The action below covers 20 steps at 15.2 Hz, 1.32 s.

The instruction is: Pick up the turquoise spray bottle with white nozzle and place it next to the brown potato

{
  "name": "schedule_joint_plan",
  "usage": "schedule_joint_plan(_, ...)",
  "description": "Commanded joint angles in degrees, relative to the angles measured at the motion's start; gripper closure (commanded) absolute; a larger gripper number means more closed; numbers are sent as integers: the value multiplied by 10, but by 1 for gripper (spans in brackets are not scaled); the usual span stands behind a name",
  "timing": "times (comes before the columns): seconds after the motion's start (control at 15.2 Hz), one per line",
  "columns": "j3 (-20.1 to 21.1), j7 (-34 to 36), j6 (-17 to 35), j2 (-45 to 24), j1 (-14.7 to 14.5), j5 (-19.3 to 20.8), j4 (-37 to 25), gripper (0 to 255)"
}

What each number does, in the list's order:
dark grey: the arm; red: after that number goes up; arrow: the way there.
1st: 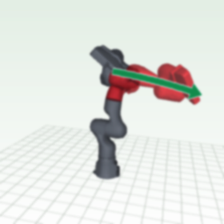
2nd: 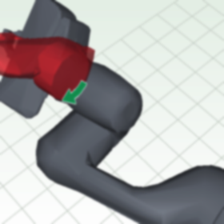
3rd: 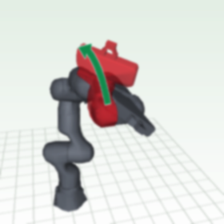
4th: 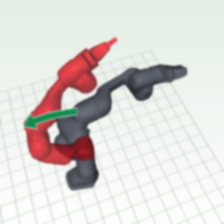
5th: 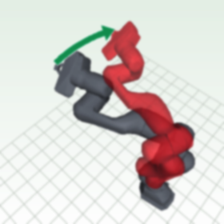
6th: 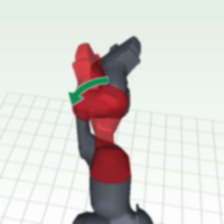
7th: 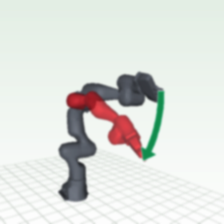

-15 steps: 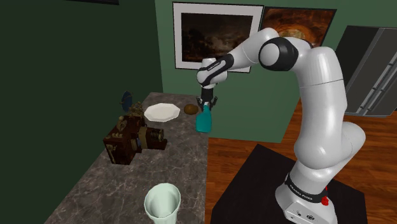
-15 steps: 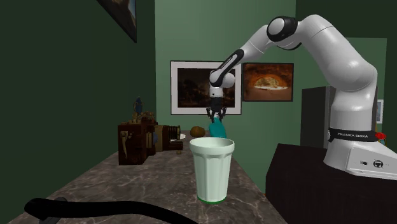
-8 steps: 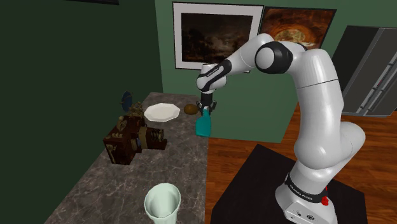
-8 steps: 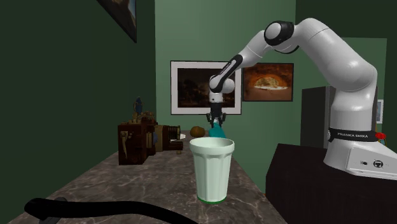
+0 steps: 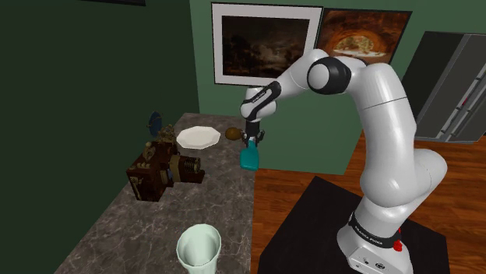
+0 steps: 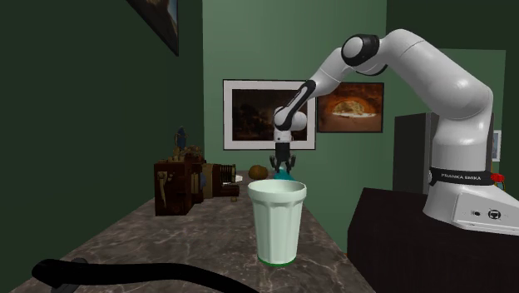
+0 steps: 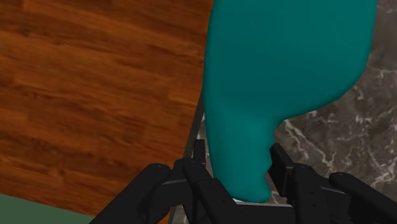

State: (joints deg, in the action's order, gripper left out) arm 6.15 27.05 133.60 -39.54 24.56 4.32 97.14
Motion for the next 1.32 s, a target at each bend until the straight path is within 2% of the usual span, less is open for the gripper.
schedule_joint_plan(0.0,-1,0,9,-13,-1,1,-4,255)
schedule_joint_plan(0.2,-3,1,25,-34,-2,3,-8,255)
schedule_joint_plan(0.73,-3,1,25,-34,-2,3,-8,255)
schedule_joint_plan(0.79,-3,1,25,-34,-2,3,-8,0)
schedule_joint_plan(1.12,-3,1,25,-34,-2,3,-8,0)
schedule_joint_plan(1.25,0,0,1,-7,0,0,-6,0)
